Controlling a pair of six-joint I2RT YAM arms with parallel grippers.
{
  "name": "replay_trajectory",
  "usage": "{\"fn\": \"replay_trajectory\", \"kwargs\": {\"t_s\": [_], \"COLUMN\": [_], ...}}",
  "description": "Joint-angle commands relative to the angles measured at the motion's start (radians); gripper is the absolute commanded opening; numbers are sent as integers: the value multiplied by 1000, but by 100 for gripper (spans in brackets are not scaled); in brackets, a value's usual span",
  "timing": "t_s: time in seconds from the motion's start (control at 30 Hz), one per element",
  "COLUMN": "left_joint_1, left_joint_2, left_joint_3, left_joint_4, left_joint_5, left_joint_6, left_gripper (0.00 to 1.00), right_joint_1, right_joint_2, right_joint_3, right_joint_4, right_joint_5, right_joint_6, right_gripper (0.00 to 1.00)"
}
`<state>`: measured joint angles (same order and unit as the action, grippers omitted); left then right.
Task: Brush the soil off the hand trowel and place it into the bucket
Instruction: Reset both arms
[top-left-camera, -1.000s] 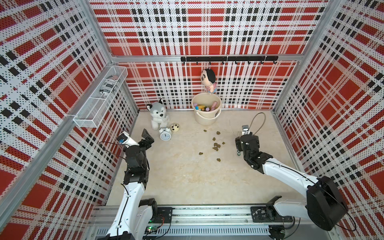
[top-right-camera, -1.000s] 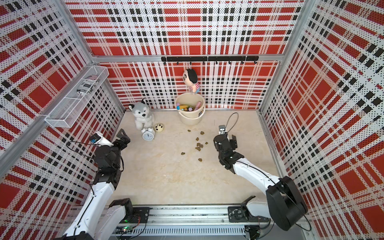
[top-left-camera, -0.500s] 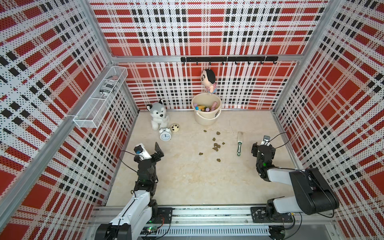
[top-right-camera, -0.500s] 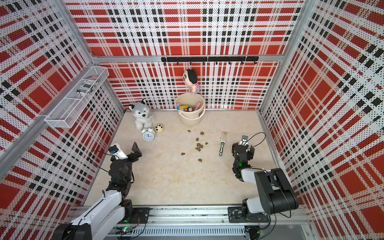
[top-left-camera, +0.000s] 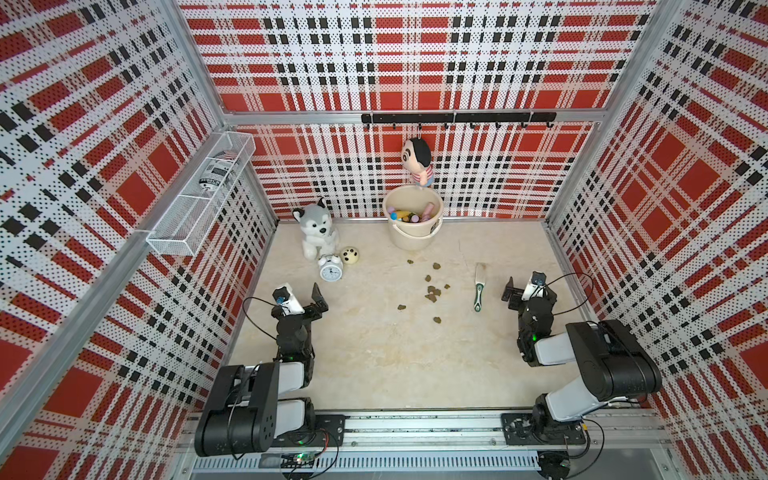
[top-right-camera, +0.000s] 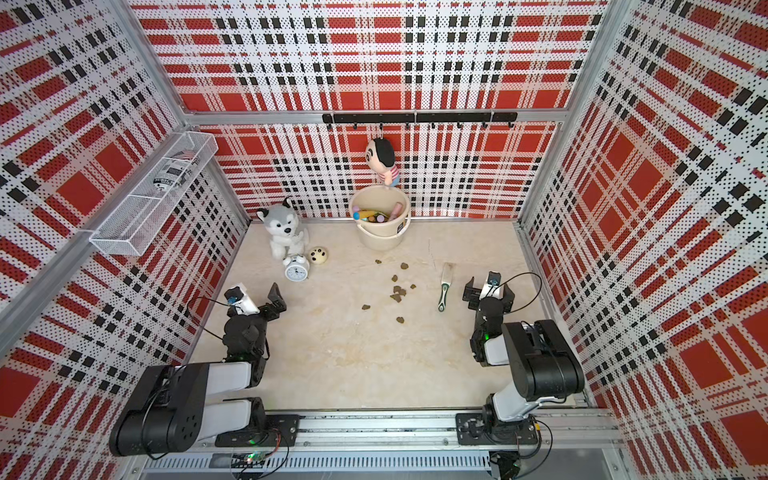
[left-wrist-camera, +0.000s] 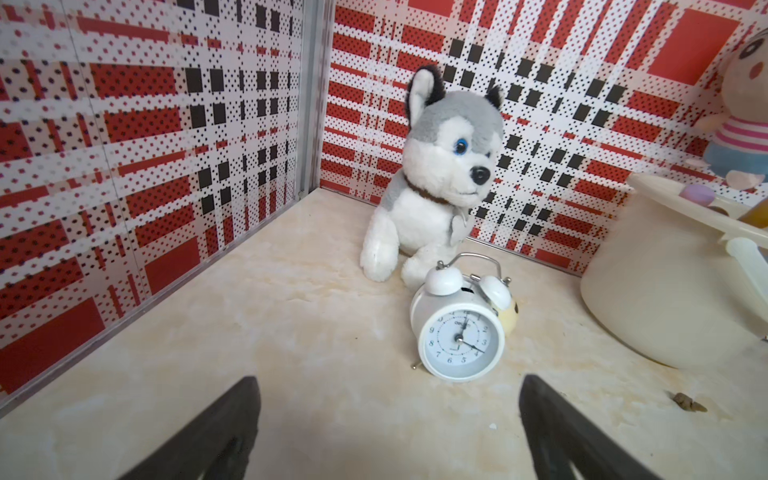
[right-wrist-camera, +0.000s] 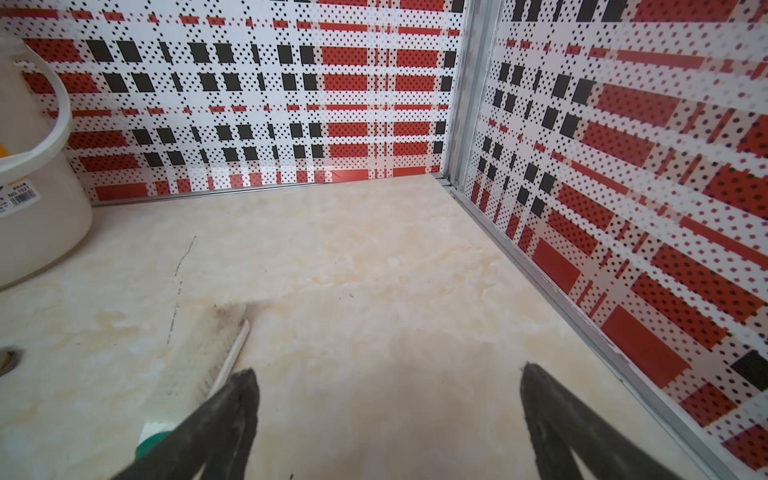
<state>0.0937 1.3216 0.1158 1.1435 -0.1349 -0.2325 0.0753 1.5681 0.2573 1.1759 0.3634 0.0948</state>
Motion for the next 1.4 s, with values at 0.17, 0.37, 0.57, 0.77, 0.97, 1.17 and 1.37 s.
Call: {"fn": "replay_trajectory", "kwargs": {"t_s": [0.17, 0.37, 0.57, 0.77, 0.97, 1.17, 1.37], "left_joint_1": [8, -100, -44, -64, -66, -65, -65], "left_joint_2": [24, 60, 245, 255, 255, 255, 254], "left_joint_3": [63, 74, 70, 82, 82, 82, 82], "left_joint_4": [35, 76, 279, 282, 279, 280, 280], "left_joint_5": [108, -16, 80, 35, 34, 35, 34], "left_joint_6": [13, 211, 163, 172, 174, 173, 173], "left_gripper": [98, 98, 98, 98, 98, 98, 98], "right_joint_1": [-7, -6, -6, -6, -5, -6, -6], "right_joint_2": [6, 6, 4, 6, 7, 8, 4], "right_joint_3": [8, 9, 9, 9, 8, 18, 8], "right_joint_4": [31, 29, 29, 28, 31, 15, 32], "right_joint_5": [-6, -4, -7, -7, -7, -8, -5], "right_joint_6": [3, 4, 4, 4, 3, 3, 4], "right_gripper": [100, 100, 100, 100, 100, 100, 100]}}
